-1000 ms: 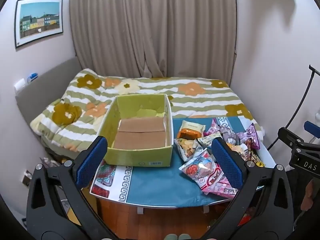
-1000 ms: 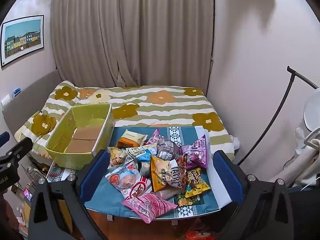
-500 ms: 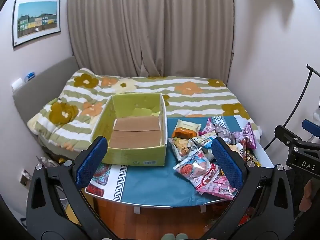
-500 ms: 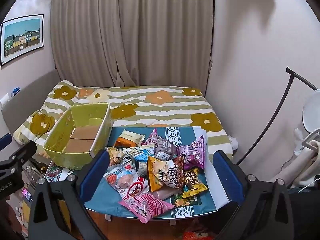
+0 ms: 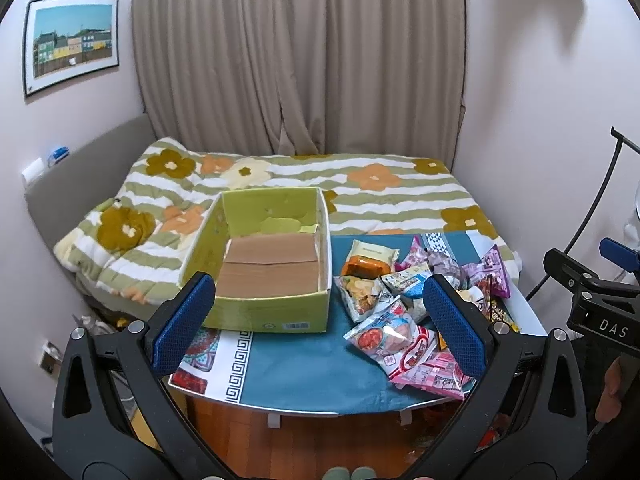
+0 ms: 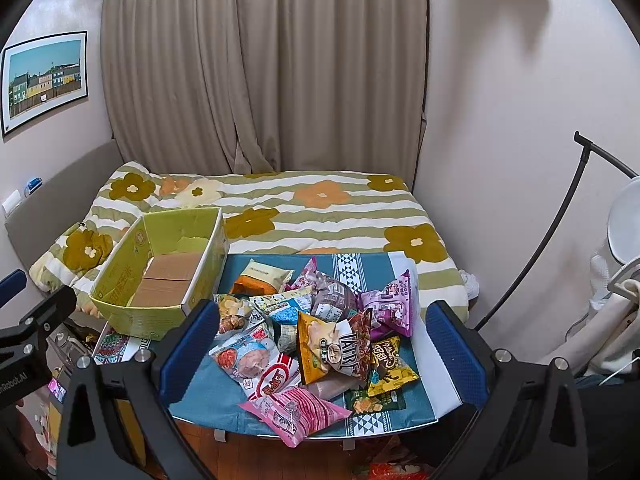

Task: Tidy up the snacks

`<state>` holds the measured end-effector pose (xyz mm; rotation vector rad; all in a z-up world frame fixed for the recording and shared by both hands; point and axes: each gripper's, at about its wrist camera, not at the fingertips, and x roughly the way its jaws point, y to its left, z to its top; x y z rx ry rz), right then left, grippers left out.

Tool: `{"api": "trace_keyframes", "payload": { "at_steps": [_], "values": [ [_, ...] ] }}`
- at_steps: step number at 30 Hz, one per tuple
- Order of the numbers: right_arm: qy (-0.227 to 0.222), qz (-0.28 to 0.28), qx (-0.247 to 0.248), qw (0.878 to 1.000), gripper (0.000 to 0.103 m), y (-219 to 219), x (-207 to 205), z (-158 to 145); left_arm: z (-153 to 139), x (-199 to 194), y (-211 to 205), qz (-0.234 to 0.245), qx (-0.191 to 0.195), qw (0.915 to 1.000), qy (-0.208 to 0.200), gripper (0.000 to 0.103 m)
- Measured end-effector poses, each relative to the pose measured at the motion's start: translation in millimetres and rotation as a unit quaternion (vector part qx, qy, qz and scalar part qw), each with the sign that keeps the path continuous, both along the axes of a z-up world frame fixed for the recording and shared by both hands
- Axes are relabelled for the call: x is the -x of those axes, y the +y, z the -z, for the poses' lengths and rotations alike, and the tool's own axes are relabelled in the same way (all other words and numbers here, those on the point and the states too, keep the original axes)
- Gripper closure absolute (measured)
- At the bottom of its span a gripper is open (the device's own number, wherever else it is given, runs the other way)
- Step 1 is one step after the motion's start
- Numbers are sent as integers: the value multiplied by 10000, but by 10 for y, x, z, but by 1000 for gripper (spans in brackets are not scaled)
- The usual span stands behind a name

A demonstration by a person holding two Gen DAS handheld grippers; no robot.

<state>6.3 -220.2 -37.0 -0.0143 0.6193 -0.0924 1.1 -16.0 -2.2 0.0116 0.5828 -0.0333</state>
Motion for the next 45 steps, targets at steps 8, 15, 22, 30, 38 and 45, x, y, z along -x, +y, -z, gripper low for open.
{"api": "trace_keyframes", "payload": {
  "at_steps": [8,15,22,30,38,45],
  "values": [
    [7,-2,4,10000,0,-5,-8,-1,12,-16,-2,-22,2,10000,0,0],
    [14,-34,-14,10000,0,9,-5,7,-9,-47,7,-30,-6,10000,-20,0],
    [16,-45,2,10000,0,45,-29,14,-10,-54,12,-33,-5,10000,-24,0],
    [15,-35,19,10000,0,32,-42,28,1,-58,3,-29,1,10000,-9,0],
    [81,-5,20,10000,0,30,-57,49,25,-66,-5,-20,20,10000,13,0],
    [76,-8,8,10000,0,20,-67,50,37,-74,-6,-24,21,10000,19,0]
  ]
}}
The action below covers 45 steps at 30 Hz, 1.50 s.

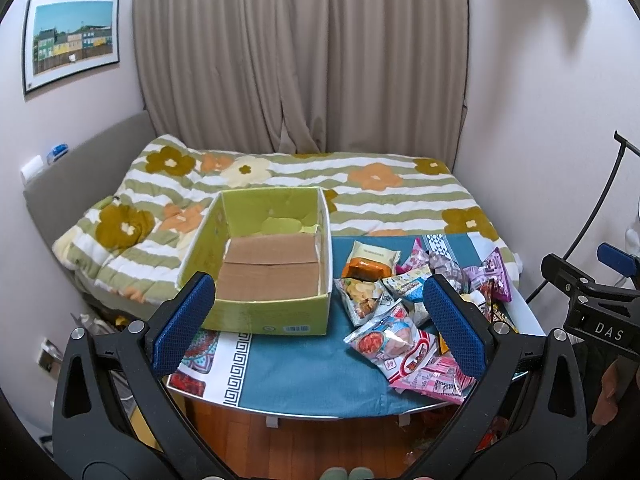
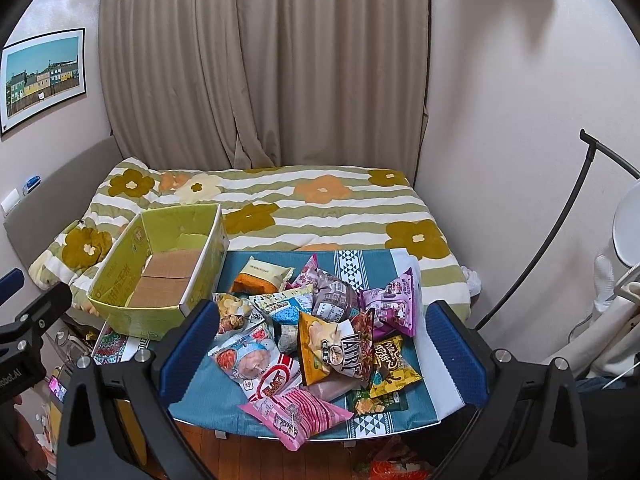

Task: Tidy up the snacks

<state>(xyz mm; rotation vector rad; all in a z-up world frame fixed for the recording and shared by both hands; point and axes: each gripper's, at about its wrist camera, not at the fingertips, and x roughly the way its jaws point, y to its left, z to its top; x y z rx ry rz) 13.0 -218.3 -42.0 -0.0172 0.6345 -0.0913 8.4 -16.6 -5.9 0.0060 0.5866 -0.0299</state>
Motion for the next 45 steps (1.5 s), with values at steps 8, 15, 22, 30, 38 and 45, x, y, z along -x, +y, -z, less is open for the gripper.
{"api": "trace_keyframes", "payload": {
  "at_steps": [8,15,22,30,38,45],
  "values": [
    [-9,-17,-10,10000,0,11,6,-12,-1,1,4,5,1,10000,0,0],
    [-6,-4,1,10000,0,15,7,-13,-4,-7,-3,1,0,10000,3,0],
    [-4,-3,-1,10000,0,14,-1,-12,43,-37,-5,18,72,10000,52,0],
    [127,66,-8,9999,0,-93,-72,107,437,-340,-21,450,261,9958,748,0],
    [763,525,-385,9950,0,-301,-178,628,1231,-909,-77,1068,752,9753,1780,0],
    [1561,816,-939,9799,0,-401,-295,1390,2006,-1295,-270,1411,1124,9514,2497,0]
  ]
}}
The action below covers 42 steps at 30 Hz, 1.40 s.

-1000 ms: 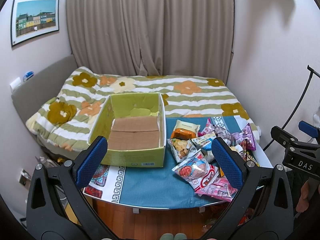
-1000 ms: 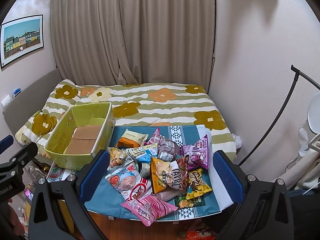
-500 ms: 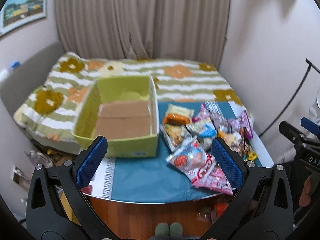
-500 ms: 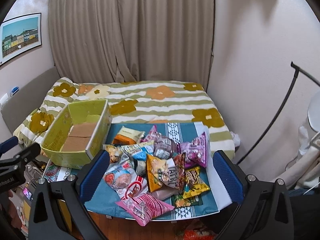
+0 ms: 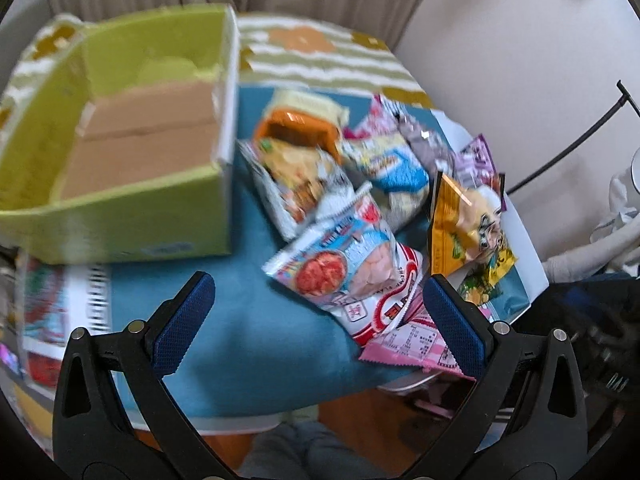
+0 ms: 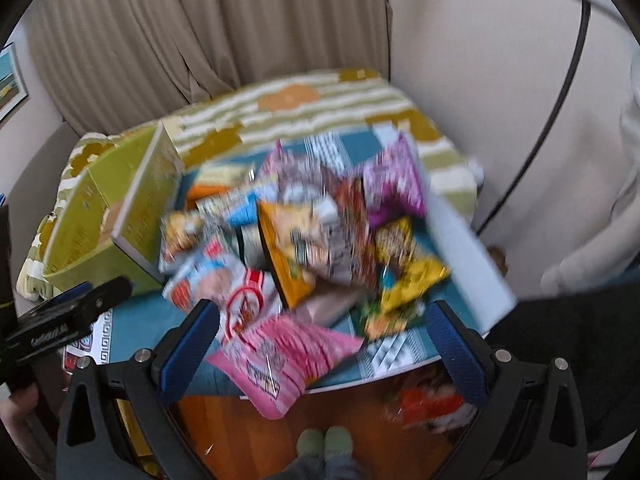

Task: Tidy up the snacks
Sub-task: 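Grasp the blue shrimp cracker bag with the left tool while the right tool grasps the pink striped bag, then carry the shrimp cracker bag into the box with the left tool while the right tool carries the pink bag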

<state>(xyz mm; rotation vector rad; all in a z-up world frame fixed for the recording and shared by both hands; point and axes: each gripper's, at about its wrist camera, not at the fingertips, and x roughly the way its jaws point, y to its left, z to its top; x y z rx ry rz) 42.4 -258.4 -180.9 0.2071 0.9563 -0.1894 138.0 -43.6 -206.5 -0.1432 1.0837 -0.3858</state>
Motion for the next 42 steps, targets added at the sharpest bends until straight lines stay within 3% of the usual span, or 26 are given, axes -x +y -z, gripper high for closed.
{"api": "trace_keyframes", "payload": {
  "at_steps": [9,14,18,20,21,25,29,31,35,42],
  "values": [
    [609,140,-736,9953,0,-33,-116,683,614,-254,-256,130,574,9955,737,0],
    [762,88,-820,9937,0,-55,-188,853,797,-371,-373,84,713,9928,963,0],
    [751,-36,-1213,9898,0,-67,-256,939,914,-440,-395,-48,824,9903,1122,0],
    [787,-96,-1377,9873,0,-67,-280,984,958,-461,-398,-127,882,9892,1165,5],
    [782,-126,-1444,9863,0,-69,-293,1004,971,-464,-395,-131,916,9887,1178,14],
    [833,-168,-1595,9835,0,-75,-352,1078,963,-467,-385,-111,949,9886,1163,27],
    [878,-205,-1693,9814,1,-44,-391,1150,975,-403,-397,-86,999,9882,1154,33],
    [860,-238,-1752,9805,6,-20,-398,1167,970,-358,-368,-97,990,9887,1124,36],
    [824,-395,-1924,9771,30,46,-444,1193,922,-317,-386,-83,926,9902,1039,41],
    [762,-593,-1712,9805,40,222,-474,1120,750,-276,-401,-40,798,9937,783,46]
  ]
}}
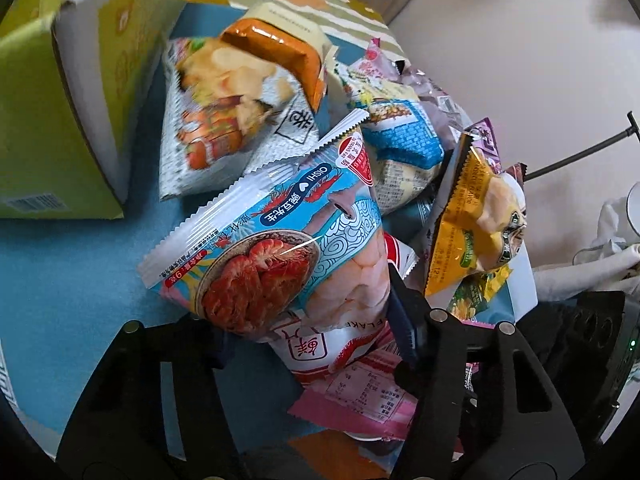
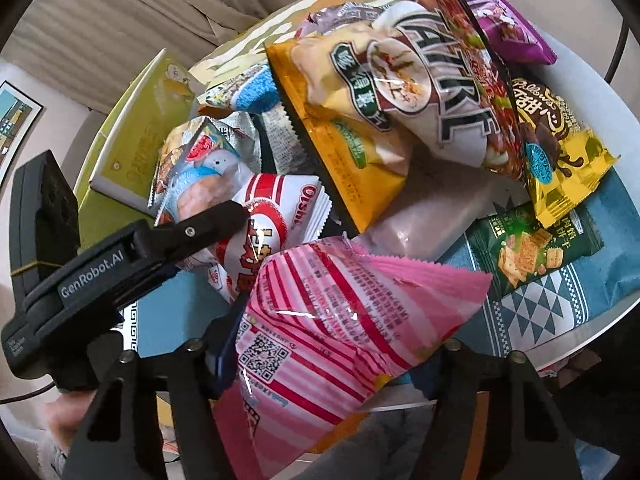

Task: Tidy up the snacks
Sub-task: 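Carry the shrimp cracker bag into the box with the left tool while the right tool carries the pink bag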

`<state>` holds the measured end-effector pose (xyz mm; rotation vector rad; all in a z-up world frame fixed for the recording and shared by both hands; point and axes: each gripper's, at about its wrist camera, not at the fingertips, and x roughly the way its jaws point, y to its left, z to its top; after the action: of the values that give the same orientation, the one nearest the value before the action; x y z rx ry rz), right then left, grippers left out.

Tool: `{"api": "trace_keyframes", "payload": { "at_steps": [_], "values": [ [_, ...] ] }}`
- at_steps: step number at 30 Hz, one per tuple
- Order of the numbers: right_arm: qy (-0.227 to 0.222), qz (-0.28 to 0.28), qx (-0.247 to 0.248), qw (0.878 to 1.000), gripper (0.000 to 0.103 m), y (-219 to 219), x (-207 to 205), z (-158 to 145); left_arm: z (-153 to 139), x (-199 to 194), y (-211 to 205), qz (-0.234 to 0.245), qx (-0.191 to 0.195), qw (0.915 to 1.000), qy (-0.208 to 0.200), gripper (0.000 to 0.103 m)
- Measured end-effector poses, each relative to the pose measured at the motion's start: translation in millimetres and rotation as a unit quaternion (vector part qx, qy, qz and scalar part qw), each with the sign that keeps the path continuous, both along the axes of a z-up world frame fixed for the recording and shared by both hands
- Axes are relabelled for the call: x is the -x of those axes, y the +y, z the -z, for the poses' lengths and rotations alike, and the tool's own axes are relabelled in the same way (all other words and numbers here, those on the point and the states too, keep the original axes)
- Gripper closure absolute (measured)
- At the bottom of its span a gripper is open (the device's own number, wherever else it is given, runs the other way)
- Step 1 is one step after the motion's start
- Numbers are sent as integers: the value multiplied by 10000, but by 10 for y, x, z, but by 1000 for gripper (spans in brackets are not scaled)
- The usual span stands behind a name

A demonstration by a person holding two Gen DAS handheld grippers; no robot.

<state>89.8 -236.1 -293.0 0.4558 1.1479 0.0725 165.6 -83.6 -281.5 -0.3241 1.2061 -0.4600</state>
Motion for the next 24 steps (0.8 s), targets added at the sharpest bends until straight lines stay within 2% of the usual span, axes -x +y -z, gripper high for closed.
{"api": "trace_keyframes", "payload": {
  "at_steps": [12,18,24],
  "values": [
    [-169,-132,32,9998,41,-51,129,-196,-344,170,23,-124,-150,9989,-426,47],
    [-366,-316,89,9988,41,22,150,-395,-641,237,134,-318,-240,9970,-657,46],
    [-619,-489,140,9968,41,42,100,-723,-1070,273,274,-609,-280,9933,-939,46]
  ]
}}
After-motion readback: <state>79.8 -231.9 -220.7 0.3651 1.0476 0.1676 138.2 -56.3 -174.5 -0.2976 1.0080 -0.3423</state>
